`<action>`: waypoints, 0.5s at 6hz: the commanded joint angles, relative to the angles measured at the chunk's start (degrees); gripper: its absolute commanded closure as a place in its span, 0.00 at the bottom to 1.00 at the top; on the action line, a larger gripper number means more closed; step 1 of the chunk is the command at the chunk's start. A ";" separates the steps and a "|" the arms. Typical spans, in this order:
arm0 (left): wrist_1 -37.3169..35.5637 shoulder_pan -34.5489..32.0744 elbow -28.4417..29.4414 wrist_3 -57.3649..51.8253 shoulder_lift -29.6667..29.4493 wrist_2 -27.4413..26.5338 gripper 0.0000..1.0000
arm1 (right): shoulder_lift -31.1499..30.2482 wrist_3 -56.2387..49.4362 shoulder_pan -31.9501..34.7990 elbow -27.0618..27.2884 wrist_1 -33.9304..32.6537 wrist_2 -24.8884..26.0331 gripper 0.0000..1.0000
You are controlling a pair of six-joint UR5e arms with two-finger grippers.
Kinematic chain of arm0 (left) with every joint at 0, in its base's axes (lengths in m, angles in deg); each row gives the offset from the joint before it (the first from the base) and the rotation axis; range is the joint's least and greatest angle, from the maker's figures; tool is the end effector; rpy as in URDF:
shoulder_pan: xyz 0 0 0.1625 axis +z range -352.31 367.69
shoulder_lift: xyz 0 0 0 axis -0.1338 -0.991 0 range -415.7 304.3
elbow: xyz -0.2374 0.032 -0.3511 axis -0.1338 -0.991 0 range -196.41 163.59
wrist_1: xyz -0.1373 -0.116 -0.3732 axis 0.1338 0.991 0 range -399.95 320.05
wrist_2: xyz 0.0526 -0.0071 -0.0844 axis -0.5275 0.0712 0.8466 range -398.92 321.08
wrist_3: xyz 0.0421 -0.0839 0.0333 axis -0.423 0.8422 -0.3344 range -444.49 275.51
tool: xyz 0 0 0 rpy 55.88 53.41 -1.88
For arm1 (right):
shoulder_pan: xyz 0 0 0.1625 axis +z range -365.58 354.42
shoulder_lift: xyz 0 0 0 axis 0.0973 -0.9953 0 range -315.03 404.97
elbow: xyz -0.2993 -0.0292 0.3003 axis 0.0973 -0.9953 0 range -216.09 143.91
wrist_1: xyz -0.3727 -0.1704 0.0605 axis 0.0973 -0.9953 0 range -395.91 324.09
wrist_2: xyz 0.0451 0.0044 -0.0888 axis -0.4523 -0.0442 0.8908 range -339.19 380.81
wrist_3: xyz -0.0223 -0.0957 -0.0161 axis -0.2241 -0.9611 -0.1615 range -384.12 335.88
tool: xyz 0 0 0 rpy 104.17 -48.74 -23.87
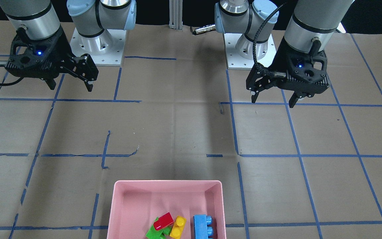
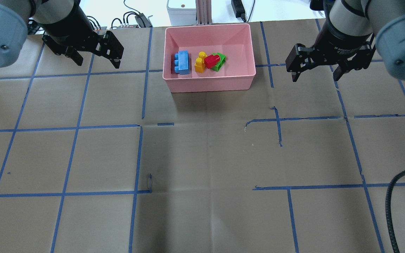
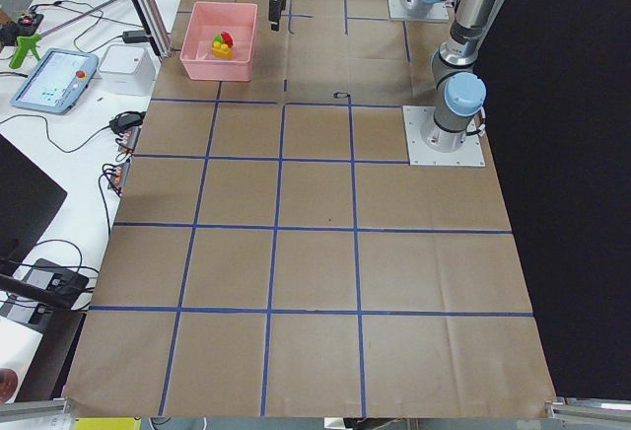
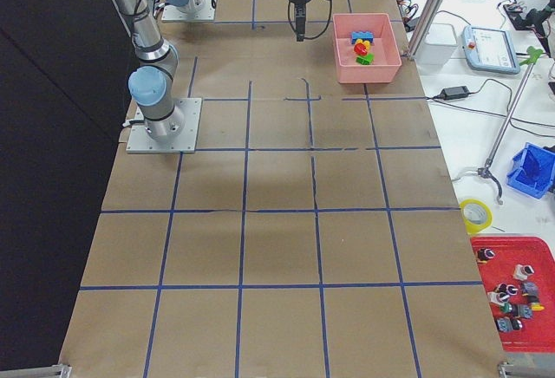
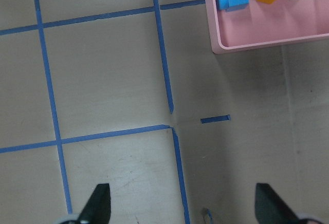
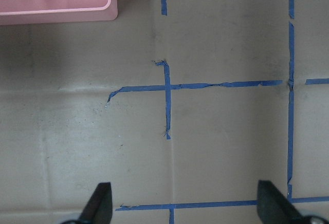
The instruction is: Put all blocks into box
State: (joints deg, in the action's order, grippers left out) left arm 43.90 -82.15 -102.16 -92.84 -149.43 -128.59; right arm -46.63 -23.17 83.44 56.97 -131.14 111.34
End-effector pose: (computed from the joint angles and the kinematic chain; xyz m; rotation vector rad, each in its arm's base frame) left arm -0.1324 -0.5308 0.5028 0.2242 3.1254 -0.1828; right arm 0.1241 -0.4885 0.4845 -0.0531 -3.1302 0.1031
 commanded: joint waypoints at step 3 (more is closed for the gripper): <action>0.00 0.02 0.14 0.00 0.05 0.11 0.01 | -0.08 -0.07 -0.17 0.11 0.14 0.88 0.00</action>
State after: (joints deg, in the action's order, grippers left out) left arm 43.90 -82.14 -102.13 -92.84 -149.39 -128.48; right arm -46.70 -23.24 83.25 57.05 -131.07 112.00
